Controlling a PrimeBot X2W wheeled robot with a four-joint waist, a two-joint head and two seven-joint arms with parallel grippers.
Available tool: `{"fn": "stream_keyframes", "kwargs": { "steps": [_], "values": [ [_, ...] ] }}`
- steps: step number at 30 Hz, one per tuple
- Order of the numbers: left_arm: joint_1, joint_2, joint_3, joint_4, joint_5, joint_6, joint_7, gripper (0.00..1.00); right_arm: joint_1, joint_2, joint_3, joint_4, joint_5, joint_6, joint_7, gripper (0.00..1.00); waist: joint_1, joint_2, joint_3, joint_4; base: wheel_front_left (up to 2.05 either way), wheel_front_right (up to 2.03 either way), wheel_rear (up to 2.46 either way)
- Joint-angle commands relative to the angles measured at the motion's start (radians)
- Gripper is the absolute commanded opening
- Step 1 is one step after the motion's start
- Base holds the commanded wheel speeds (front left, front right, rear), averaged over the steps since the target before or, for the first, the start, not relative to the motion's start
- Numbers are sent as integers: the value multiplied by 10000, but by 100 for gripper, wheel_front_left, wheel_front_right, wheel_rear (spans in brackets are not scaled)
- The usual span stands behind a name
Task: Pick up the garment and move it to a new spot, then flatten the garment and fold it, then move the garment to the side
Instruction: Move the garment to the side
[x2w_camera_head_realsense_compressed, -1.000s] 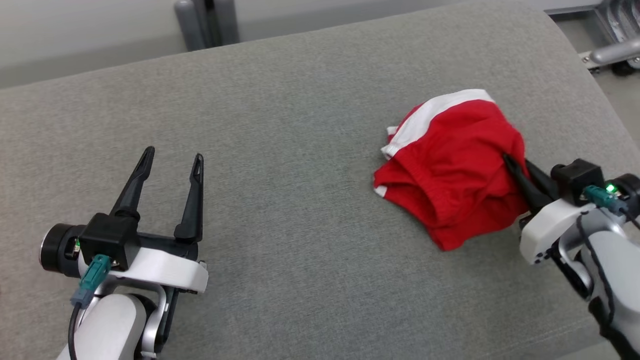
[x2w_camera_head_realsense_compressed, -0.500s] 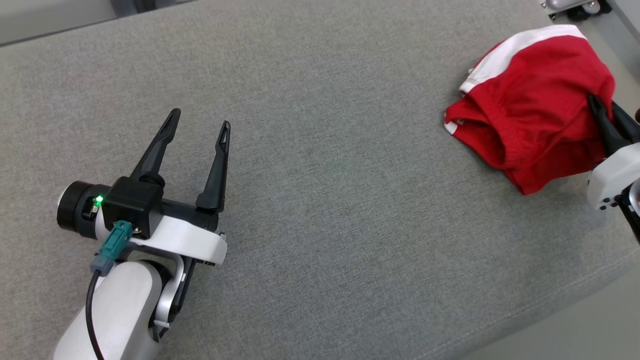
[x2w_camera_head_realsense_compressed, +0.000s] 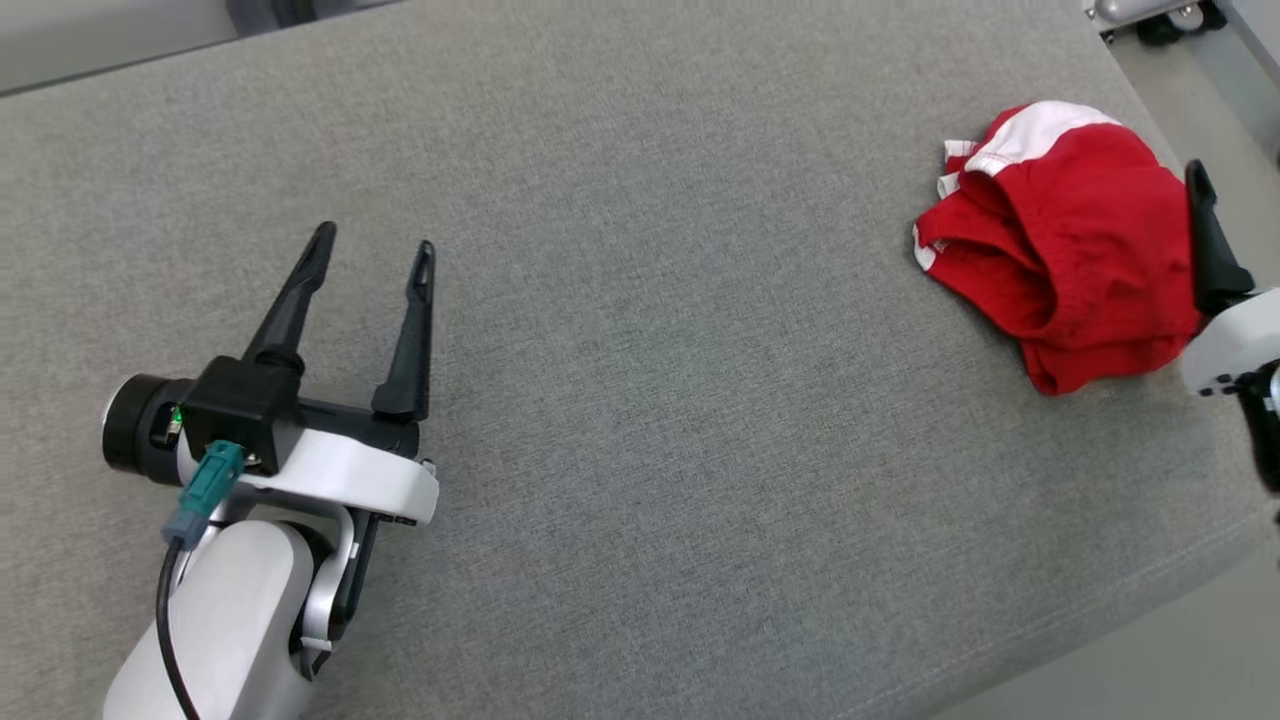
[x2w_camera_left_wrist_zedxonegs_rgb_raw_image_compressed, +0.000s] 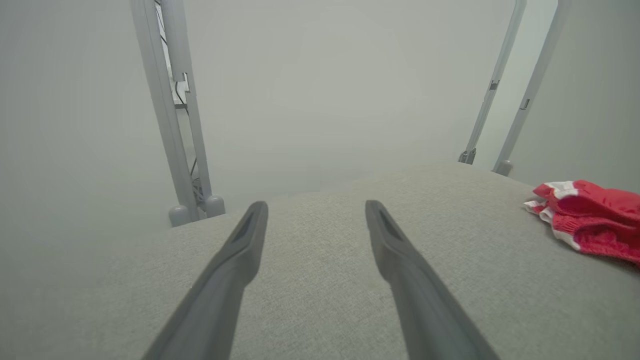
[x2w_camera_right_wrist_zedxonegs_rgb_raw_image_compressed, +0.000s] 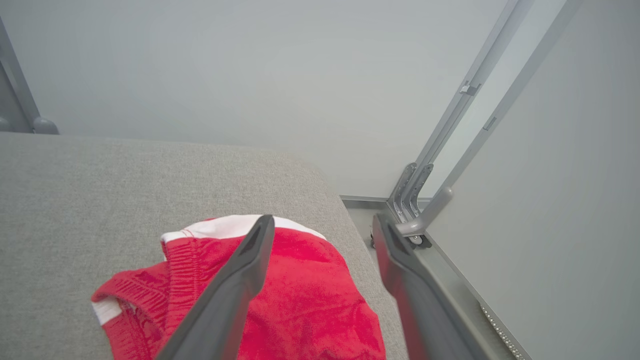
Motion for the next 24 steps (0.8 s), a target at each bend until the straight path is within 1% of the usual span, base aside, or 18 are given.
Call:
{"fn": "stream_keyframes", "kwargs": {
  "steps": [1,3,7,12,14,19,24],
  "values": [
    [118,-32,120,39,-113,91,-130,100,338,205,-239,-447,153,-6,-54,100,0,0,-196,77,0,0,0],
    [293,-66,210,101,-203,160,-258,100,729,432,-579,-1065,217,-6,-35,100,0,0,-413,175,0,0,0],
    [544,-107,453,119,-362,296,-471,100,1542,1002,-806,-2343,248,-6,-34,100,0,0,-832,523,0,0,0],
    [944,-205,777,140,-547,411,-673,100,2691,1654,-726,-3884,228,-6,-34,100,0,0,-1458,1120,0,0,0],
    [1123,-201,857,147,-576,427,-723,100,3177,1794,-671,-4378,208,-6,-34,100,0,0,-1692,1409,0,0,0],
    [1700,-138,1181,166,-729,504,-776,100,4114,2103,-385,-5059,138,-6,-36,100,0,0,-2265,1936,0,0,0],
    [2407,-91,1355,106,-832,535,-809,100,4849,2255,-375,-5289,19,-6,43,100,0,0,-2851,2347,0,0,0]
  ]
}}
